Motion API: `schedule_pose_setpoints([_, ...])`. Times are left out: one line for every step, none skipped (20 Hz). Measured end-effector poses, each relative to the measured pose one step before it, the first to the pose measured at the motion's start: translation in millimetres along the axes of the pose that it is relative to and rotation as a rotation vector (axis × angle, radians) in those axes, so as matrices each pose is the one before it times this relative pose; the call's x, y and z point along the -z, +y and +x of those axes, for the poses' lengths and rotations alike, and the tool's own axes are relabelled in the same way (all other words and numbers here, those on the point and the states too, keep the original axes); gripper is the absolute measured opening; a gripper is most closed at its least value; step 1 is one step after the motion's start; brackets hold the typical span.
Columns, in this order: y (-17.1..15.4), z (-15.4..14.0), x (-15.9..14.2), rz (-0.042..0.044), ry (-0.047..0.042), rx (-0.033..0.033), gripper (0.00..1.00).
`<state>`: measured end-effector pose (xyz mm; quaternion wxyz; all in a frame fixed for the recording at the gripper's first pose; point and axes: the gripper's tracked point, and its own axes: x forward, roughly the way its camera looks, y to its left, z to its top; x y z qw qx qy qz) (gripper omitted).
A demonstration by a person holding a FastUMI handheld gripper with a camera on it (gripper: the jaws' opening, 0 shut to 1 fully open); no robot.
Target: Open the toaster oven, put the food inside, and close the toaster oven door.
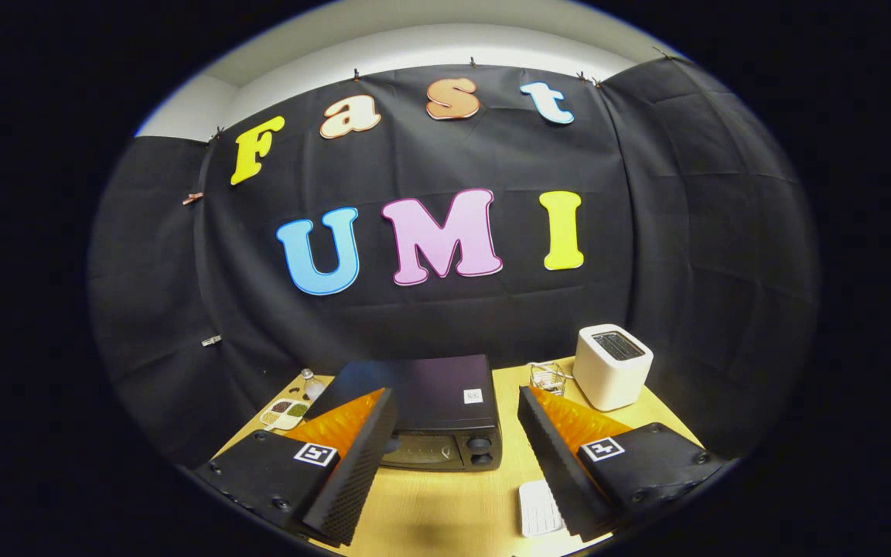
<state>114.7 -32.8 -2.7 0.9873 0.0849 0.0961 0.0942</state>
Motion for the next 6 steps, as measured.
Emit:
schedule_pose_setpoints([-4.35, 1.69, -4.55, 0.00147, -0.01139, -0.01166, 0.98])
schedule_pose_setpoints([-2.86, -1.96, -3.51, -0.00858, -0.01334, -0.02023, 0.98])
schedule_pose_setpoints([-3.65, -1.50, -0.49, -0.02088, -0.00841, -0.01938, 0.98])
schedule_pose_setpoints([-5.64, -2.09, 2.55, -0.02990, 0.00860, -0.01499, 0.98])
schedule_pose_setpoints([-5.14, -2.06, 2.53, -0.03381, 0.00730, -0.01231, 0.98])
schedule_pose_setpoints([-6.65, -0.72, 1.33, -0.02321, 0.00439, -0.00167, 0.98])
